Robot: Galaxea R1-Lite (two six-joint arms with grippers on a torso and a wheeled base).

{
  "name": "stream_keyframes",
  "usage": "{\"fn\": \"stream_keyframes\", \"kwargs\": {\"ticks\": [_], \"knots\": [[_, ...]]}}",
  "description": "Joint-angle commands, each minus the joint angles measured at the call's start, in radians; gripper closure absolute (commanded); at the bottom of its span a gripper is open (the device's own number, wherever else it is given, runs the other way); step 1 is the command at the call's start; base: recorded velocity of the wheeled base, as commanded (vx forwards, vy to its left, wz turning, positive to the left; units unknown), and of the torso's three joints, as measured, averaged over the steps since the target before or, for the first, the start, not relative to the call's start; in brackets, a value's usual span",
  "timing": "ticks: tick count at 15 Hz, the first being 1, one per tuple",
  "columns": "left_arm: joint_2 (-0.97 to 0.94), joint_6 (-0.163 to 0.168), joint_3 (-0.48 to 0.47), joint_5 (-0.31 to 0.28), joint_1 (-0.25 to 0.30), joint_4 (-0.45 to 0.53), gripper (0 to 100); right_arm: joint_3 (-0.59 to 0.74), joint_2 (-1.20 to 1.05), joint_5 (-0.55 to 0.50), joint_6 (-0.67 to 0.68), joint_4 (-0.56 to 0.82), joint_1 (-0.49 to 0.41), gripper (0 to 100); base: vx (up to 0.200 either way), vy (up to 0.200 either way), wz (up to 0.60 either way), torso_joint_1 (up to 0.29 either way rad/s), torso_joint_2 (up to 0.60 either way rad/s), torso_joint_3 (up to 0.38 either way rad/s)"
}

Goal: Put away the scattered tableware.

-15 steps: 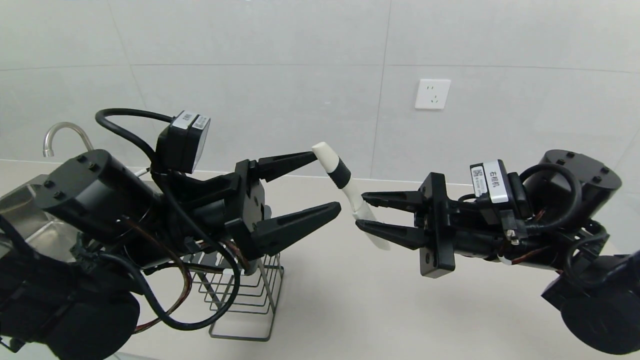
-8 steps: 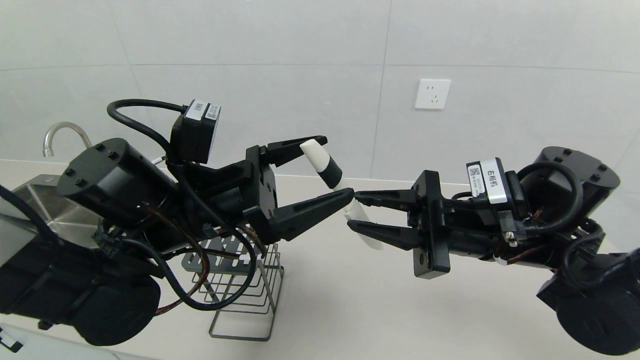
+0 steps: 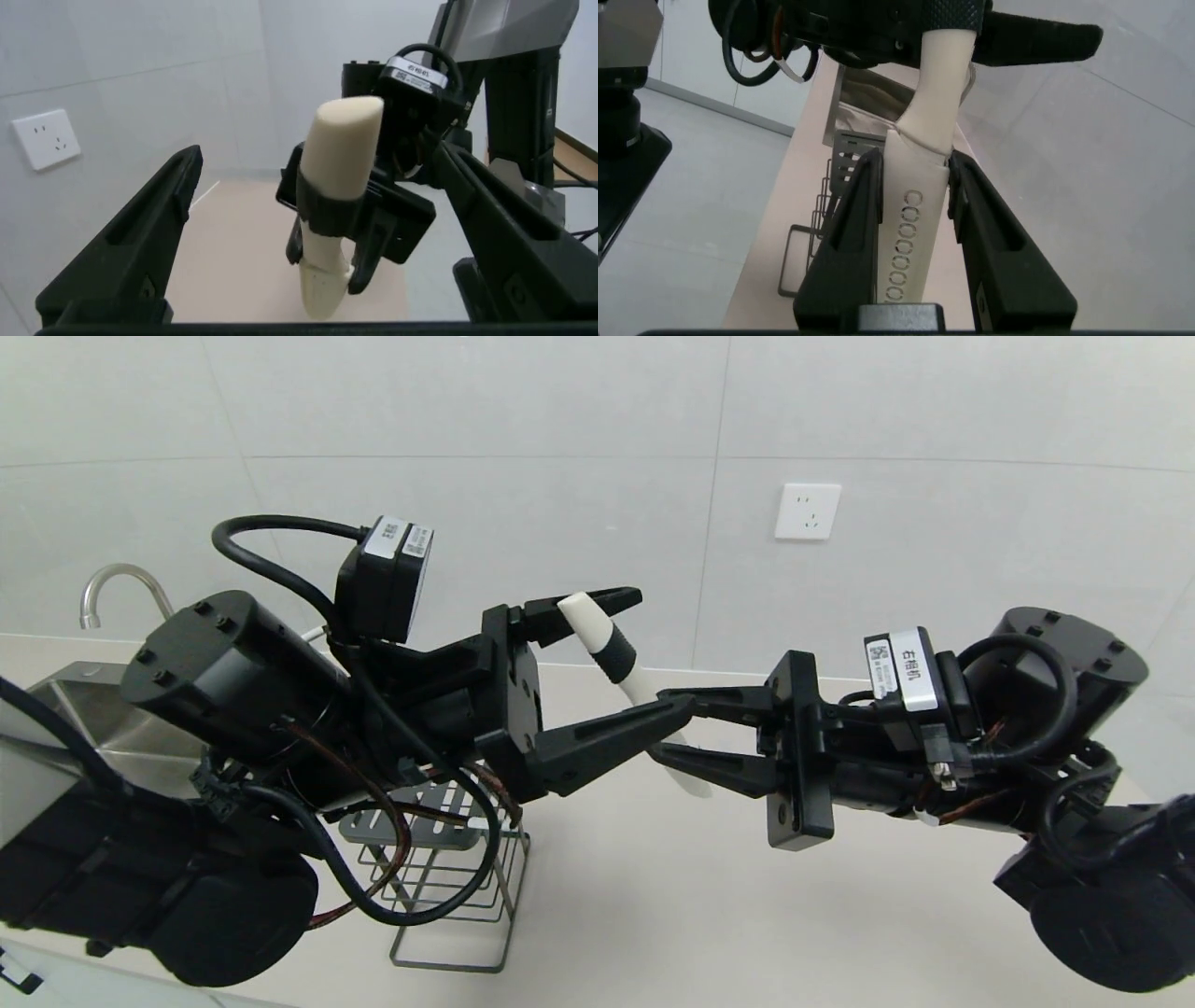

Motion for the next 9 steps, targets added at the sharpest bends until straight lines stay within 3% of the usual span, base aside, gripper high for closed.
{"fn": "stream_keyframes", "kwargs": {"ticks": [1, 6, 7, 9], "knots": [[0.000, -0.006, 0.000, 0.000, -0.009, -0.001, 100, -0.012, 0.005, 0.000, -0.001, 0.000, 0.000, 100, 0.000, 0.000, 0.00, 0.000, 0.00, 0.000], [0.000, -0.009, 0.002, 0.000, -0.015, -0.001, 100, -0.019, 0.010, -0.006, -0.002, 0.001, -0.008, 100, 0.000, 0.000, 0.00, 0.000, 0.00, 0.000], [-0.002, -0.009, 0.002, 0.000, -0.015, -0.001, 100, -0.017, 0.010, -0.023, -0.002, 0.003, -0.006, 0, 0.000, 0.000, 0.00, 0.000, 0.00, 0.000], [-0.002, -0.007, 0.003, 0.000, -0.014, -0.001, 100, -0.008, 0.012, -0.035, -0.005, 0.006, 0.003, 0, 0.000, 0.000, 0.00, 0.000, 0.00, 0.000]]}}
